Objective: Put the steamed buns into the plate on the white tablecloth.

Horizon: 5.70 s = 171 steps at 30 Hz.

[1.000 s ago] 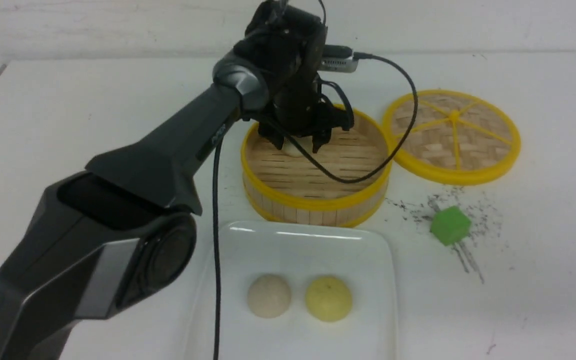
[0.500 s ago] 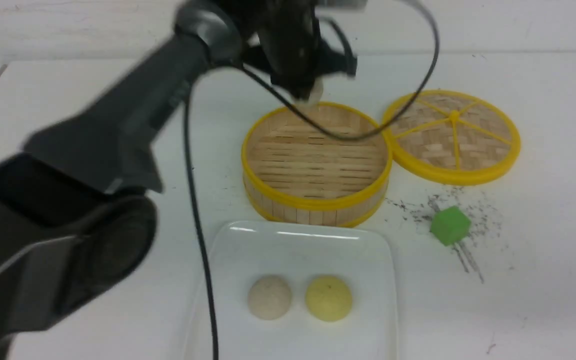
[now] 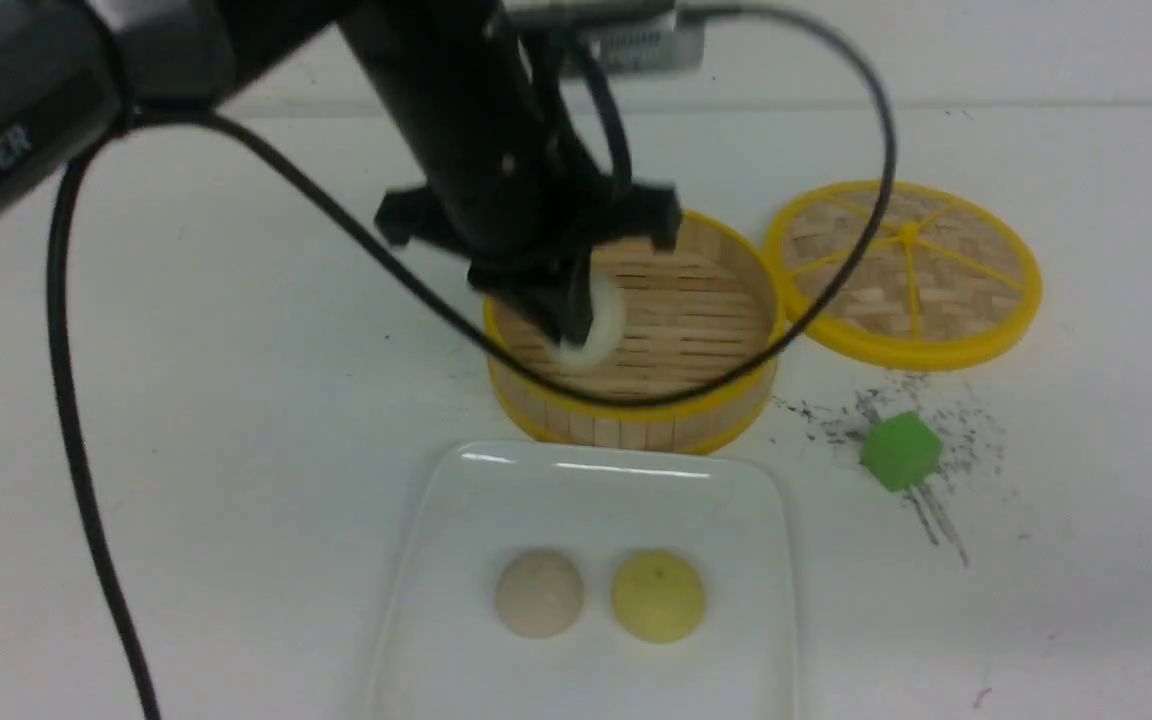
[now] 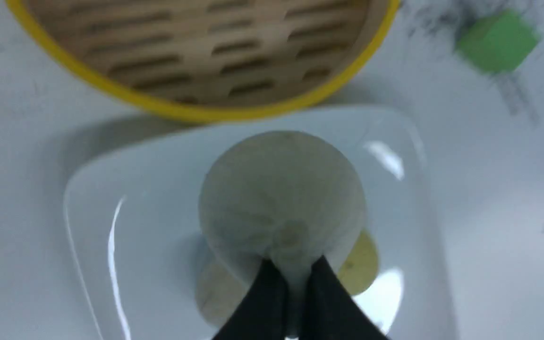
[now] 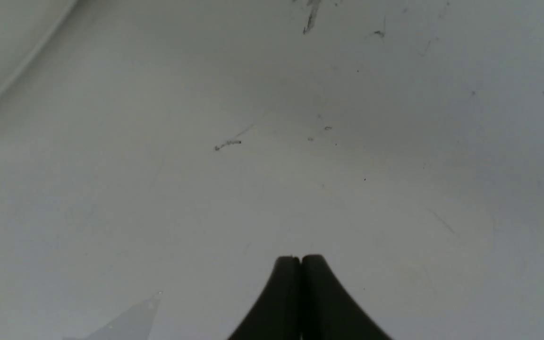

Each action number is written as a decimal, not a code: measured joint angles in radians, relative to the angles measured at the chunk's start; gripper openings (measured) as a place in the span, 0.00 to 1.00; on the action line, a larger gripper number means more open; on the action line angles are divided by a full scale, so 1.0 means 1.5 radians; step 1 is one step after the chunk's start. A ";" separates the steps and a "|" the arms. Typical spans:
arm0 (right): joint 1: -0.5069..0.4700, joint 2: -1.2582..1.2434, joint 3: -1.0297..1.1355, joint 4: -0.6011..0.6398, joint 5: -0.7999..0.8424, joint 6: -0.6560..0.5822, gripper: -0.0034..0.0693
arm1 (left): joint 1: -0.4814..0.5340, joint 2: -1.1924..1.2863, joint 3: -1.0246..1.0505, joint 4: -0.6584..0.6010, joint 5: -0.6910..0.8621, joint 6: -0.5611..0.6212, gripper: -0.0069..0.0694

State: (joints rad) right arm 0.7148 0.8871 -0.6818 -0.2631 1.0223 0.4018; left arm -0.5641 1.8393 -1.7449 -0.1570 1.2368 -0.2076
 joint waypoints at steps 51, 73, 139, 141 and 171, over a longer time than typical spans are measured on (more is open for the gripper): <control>0.000 -0.520 0.039 -0.025 -0.173 0.031 0.03 | 0.000 -0.065 0.153 0.021 -0.114 0.003 0.18; 0.000 -0.512 0.135 0.284 -0.315 -0.284 0.03 | 0.000 -0.065 0.153 0.031 -0.114 0.018 0.09; -0.463 -0.599 0.464 0.201 -0.404 -0.286 0.11 | 0.000 -0.656 0.364 0.190 0.000 -0.018 0.12; -0.463 -0.599 0.464 0.205 -0.404 -0.286 0.11 | 0.000 -0.711 0.429 0.190 -0.007 -0.028 0.12; -0.464 -0.599 0.465 0.217 -0.405 -0.286 0.17 | 0.000 -0.907 0.941 0.173 -0.663 -0.118 0.13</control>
State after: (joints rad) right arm 0.0185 -0.0119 0.0155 0.0631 0.4154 -0.0267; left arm -0.5641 0.4789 -0.3331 0.1020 0.2422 -0.3847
